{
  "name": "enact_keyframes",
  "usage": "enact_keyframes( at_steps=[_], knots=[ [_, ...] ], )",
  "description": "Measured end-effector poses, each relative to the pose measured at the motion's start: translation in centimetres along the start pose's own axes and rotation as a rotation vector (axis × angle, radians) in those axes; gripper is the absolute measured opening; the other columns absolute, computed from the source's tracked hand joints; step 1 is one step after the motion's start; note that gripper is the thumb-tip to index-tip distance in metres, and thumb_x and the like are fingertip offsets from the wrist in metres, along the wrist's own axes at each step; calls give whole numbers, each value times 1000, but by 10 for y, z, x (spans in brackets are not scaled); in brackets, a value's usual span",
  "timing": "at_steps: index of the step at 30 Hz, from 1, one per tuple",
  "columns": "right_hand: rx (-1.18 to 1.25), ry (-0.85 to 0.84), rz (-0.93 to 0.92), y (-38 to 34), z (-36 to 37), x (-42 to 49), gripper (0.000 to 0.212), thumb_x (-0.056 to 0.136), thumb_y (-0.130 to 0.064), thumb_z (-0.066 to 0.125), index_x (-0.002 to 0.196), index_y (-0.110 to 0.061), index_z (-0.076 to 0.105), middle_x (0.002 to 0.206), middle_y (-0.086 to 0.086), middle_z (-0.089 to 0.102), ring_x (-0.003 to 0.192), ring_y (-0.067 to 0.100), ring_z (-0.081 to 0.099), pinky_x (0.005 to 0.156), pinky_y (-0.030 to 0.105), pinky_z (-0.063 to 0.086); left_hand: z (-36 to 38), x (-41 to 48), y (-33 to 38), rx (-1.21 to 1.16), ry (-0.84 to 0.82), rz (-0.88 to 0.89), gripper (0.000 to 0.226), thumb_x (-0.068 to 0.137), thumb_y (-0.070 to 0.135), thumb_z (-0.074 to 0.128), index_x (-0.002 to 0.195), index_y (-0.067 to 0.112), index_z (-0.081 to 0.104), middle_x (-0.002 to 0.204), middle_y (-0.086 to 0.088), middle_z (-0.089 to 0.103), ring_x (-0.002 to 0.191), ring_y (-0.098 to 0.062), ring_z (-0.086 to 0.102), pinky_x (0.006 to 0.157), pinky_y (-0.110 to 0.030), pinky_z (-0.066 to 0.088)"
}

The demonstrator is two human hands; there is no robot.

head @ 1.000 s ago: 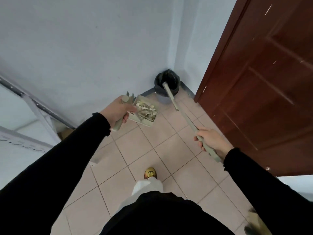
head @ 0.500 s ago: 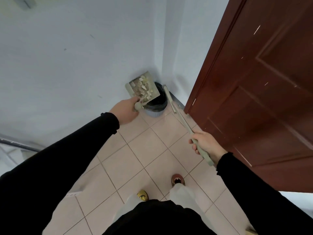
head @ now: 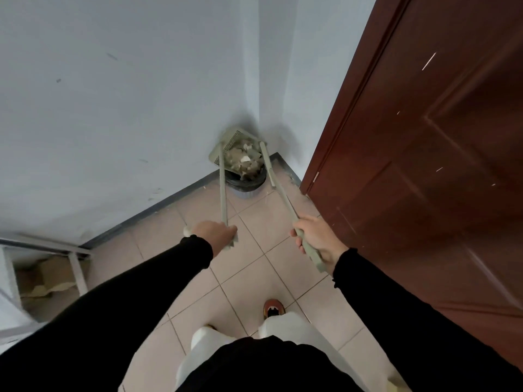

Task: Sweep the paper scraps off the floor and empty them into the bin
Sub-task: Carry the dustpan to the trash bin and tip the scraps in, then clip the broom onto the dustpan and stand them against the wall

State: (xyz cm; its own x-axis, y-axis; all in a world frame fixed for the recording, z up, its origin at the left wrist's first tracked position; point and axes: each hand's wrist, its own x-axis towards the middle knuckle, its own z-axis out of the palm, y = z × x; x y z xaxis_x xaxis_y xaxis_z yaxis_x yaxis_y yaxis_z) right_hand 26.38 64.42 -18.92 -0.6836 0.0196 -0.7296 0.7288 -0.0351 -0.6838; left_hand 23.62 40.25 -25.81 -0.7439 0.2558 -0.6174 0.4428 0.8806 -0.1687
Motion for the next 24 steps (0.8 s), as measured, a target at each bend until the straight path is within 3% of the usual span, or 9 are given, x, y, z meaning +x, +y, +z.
enact_keyframes(
  at_steps=[4, 7, 10, 13, 16, 20, 24],
  knots=[
    [11, -36, 40, -3, -13, 7, 19, 95, 1, 35, 98, -8, 53, 71, 7, 48, 33, 4, 39, 32, 14, 30, 7, 7, 19, 49, -45, -32, 26, 97, 15, 50, 122, 23, 46, 100, 0, 50, 68, -21, 48, 69, -43, 52],
    [11, -45, 56, -5, -18, 11, 20, 95, 0, 35, 94, -7, 53, 72, 7, 49, 33, 4, 40, 31, 14, 30, 18, 13, 21, 98, -54, -55, 38, 94, 7, 50, 129, 19, 43, 95, 1, 42, 57, -20, 43, 72, -40, 55],
    [11, -41, 58, -7, -20, 11, 18, 95, 0, 35, 92, -7, 52, 71, 7, 49, 33, 4, 40, 31, 14, 30, 17, 10, 23, 133, -61, -63, 40, 93, 4, 49, 129, 18, 41, 94, 0, 41, 63, -22, 49, 70, -38, 54],
    [17, -43, 68, -6, -23, 9, 19, 95, -1, 36, 95, -9, 53, 72, 6, 49, 34, 3, 40, 32, 14, 30, 9, 6, 25, 163, -53, -34, 38, 94, 5, 50, 128, 17, 41, 101, -3, 49, 67, -23, 52, 65, -35, 51],
    [36, -38, 73, -6, -26, 6, 21, 96, -2, 37, 96, -11, 56, 73, 6, 50, 34, 4, 41, 32, 15, 31, 4, 3, 21, 159, -38, -49, 34, 92, 12, 54, 123, 20, 43, 94, 1, 43, 66, -23, 54, 70, -39, 55],
    [62, -60, 53, -15, -29, -4, 22, 96, -2, 39, 106, -12, 57, 72, 6, 51, 37, 3, 43, 33, 15, 33, -38, -21, 7, 127, 40, 12, 25, 97, 16, 49, 121, 22, 46, 99, 0, 58, 70, -25, 57, 56, -34, 43],
    [77, -179, 11, -41, -27, -28, 12, 96, -2, 45, 102, -6, 53, 74, 7, 50, 42, 5, 49, 37, 16, 38, -96, -53, -25, 77, 123, -15, 42, 89, 5, 44, 123, 29, 45, 98, 2, 63, 70, -22, 58, 50, -30, 37]
  ],
)
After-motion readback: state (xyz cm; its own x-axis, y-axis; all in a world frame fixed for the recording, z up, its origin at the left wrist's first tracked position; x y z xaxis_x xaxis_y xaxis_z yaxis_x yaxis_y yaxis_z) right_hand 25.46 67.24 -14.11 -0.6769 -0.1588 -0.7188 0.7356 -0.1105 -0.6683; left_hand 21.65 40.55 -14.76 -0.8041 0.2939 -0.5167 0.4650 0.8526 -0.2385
